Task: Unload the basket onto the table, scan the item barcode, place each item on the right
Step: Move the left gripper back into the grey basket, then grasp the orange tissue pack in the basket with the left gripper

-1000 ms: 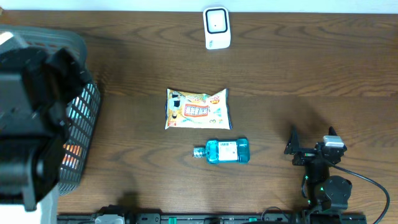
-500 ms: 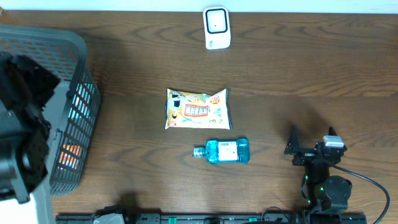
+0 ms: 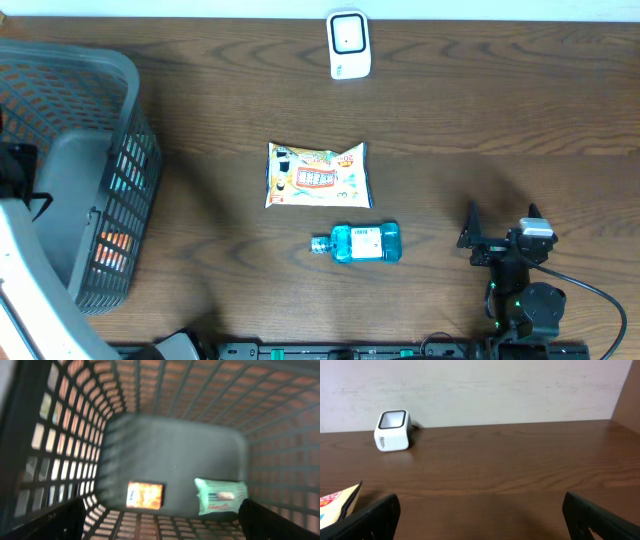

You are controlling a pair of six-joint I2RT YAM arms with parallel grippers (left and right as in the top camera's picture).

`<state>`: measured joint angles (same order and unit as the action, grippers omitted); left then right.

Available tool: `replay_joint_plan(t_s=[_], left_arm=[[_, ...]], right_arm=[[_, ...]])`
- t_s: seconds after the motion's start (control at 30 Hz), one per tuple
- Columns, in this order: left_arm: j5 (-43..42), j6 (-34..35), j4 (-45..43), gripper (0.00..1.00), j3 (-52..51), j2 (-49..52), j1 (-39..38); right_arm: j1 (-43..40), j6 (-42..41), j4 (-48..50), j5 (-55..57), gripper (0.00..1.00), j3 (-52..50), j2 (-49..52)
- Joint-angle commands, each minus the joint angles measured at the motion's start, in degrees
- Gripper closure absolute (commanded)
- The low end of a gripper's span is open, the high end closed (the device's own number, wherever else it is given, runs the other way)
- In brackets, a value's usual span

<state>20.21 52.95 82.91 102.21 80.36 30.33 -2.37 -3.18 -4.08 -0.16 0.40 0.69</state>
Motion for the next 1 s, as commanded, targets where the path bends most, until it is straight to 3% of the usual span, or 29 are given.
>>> replay_joint_plan(t_s=[0.0, 0.17, 0.33, 0.87, 0.97], left_arm=[[-1.9, 3.3, 2.7, 0.02, 0.2, 3.8, 0.7], [-2.1, 3.0, 4.5, 0.02, -0.3, 9.5, 0.7], [-5.2, 3.1, 4.6, 0.13, -0.7, 15.1, 0.7], [-6.5, 3.1, 6.1, 0.13, -1.8, 32.5, 0.7], [-7.4, 3.1, 5.5, 0.18, -3.8, 34.6, 0.7]], right_arm=[[0.1, 0.7, -0.2, 0.5, 0.01, -0.1, -0.3], [0.1, 0.7, -0.2, 0.5, 0.01, -0.1, -0.3], [0.1, 0.7, -0.2, 0.5, 0.01, -0.1, -0.3], [0.1, 0.7, -0.2, 0.5, 0.01, -0.1, -0.3], [0.1, 0.7, -0.2, 0.5, 0.01, -0.1, -0.3]])
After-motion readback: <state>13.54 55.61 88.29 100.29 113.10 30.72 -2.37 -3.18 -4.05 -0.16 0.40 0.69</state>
